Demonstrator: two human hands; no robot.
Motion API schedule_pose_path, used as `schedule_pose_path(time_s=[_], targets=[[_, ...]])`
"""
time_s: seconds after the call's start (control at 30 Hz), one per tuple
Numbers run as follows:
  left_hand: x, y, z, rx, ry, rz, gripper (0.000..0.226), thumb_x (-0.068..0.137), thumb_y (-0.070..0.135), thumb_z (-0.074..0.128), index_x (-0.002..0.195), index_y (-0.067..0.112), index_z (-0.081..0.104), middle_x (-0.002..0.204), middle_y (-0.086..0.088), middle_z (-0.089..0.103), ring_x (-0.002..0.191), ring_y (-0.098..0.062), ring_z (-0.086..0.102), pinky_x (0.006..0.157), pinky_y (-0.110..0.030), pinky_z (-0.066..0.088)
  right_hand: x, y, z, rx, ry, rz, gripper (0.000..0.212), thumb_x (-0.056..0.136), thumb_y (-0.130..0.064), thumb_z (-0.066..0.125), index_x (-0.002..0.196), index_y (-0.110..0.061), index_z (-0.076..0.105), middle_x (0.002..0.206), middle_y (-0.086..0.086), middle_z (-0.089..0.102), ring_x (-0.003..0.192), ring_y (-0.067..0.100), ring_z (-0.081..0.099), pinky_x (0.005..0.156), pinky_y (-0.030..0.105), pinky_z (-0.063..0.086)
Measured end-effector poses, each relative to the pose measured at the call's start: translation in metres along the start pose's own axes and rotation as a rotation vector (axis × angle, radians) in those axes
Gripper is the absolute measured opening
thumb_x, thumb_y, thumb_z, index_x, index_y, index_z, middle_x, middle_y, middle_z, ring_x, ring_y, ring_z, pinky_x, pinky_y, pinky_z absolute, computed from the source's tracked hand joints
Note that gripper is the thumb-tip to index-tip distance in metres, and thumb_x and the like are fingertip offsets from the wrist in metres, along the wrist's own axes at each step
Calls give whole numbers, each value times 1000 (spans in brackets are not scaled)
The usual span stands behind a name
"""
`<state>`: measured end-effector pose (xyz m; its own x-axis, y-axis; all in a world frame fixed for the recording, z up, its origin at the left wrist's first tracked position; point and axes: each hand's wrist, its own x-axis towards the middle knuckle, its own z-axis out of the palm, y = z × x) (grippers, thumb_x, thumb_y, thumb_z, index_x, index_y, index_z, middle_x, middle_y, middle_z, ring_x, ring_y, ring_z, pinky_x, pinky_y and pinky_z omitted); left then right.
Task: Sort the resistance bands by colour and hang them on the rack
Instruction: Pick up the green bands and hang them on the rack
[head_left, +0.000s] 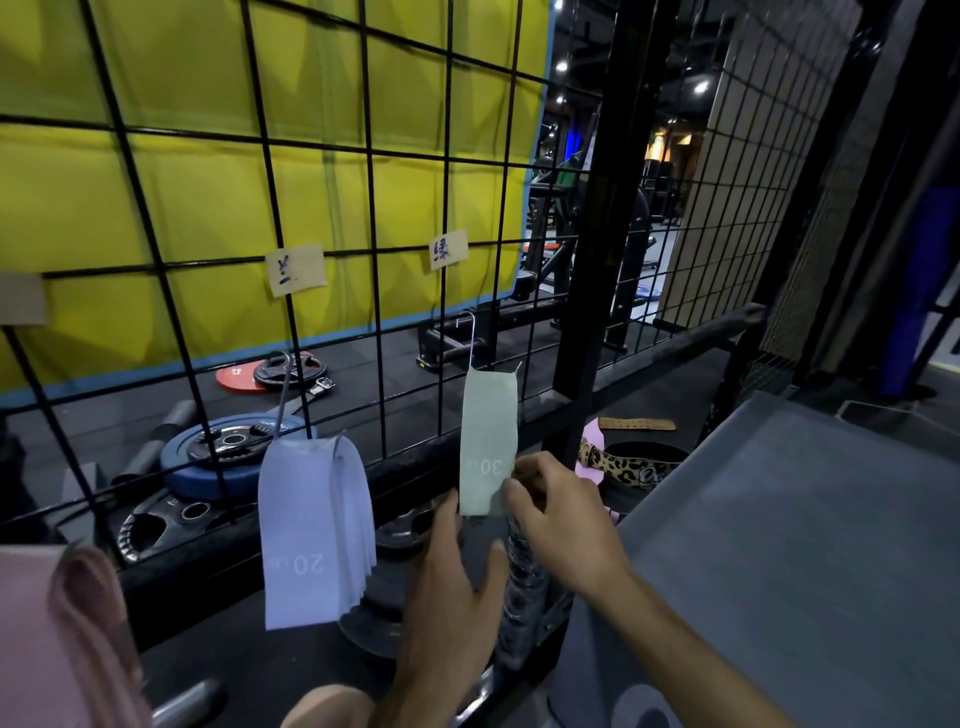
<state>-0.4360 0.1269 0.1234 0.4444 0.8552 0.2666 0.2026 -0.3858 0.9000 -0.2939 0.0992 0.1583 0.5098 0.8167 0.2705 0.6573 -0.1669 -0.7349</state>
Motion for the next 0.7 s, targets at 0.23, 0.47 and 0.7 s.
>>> schedule_pose_path(time_s=[0.23,0.47,0.7], targets=[[4,2,-10,133,8,-1,46,100,30,57,143,39,45,111,38,53,94,32,45,72,6,35,1,2,-6,20,1,-17,12,95,-29,63,107,-27,64,98,-15,72,91,-6,66,82,18,54],[-3,-1,-27,409,25,47,22,101,31,50,121,29,42,95,9,68,79,-6,63,65,-27,53,17,-19,-33,38,103,-78,21,95,-37,62,112,-25,65,95,-19,68,86,-8,63,81,20,52],[31,45,-28,306,209,395,25,103,16,47,126,24,53,114,8,54,88,-5,55,72,-21,45,48,-32,-38,238,72,-205,43,94,-46,65,135,-38,55,130,-17,60,113,0,61,90,24,52]])
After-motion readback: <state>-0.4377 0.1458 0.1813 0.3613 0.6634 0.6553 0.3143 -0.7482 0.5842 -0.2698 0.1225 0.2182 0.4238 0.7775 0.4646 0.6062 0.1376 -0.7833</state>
